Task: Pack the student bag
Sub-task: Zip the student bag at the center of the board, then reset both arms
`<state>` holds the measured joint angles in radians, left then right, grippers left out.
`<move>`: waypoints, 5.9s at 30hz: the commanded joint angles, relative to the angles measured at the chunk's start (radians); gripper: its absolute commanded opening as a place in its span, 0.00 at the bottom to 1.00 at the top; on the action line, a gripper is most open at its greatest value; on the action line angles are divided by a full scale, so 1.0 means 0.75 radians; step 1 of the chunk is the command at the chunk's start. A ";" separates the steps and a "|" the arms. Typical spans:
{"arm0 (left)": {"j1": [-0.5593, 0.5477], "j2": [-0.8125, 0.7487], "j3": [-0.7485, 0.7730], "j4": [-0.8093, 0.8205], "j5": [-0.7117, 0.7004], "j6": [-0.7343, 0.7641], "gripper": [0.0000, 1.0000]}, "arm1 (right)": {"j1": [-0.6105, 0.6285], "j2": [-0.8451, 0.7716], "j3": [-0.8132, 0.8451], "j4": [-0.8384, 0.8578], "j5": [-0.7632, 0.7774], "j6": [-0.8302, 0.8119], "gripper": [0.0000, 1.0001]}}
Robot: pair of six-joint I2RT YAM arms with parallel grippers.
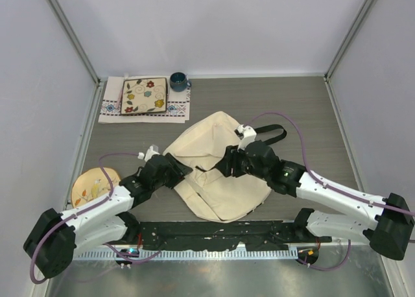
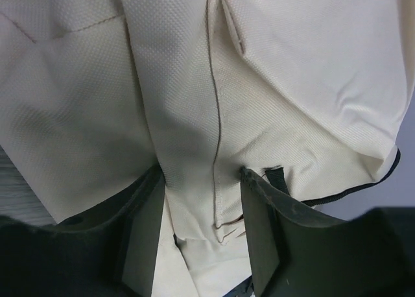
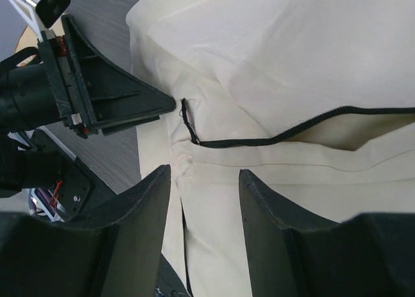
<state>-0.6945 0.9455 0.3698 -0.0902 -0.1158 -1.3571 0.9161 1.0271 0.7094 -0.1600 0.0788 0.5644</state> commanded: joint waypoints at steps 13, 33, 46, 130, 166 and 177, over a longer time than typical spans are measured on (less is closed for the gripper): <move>-0.005 0.052 0.194 -0.027 -0.183 0.214 0.00 | 0.139 0.273 0.238 0.005 -0.019 -0.243 0.51; 0.042 0.007 0.323 -0.164 -0.067 0.427 0.00 | 0.218 0.706 0.486 0.009 0.230 -0.501 0.51; 0.049 -0.003 0.311 -0.154 -0.015 0.439 0.00 | 0.227 0.801 0.496 0.082 0.349 -0.513 0.31; 0.445 0.623 0.756 -0.090 0.584 0.848 0.04 | -0.471 0.119 -0.287 0.179 0.312 0.113 0.03; 0.445 -0.387 0.378 -0.663 -0.471 0.813 0.99 | -1.170 -0.171 -0.191 -0.168 0.473 -0.100 0.90; 0.445 -0.453 0.321 -0.632 -0.529 0.783 1.00 | -0.804 -0.090 -0.594 0.683 0.950 -0.464 0.98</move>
<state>-0.3649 0.6037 0.5968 -0.5777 -0.4530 -0.7536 0.2970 0.8742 0.2974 0.0505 0.6392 0.3183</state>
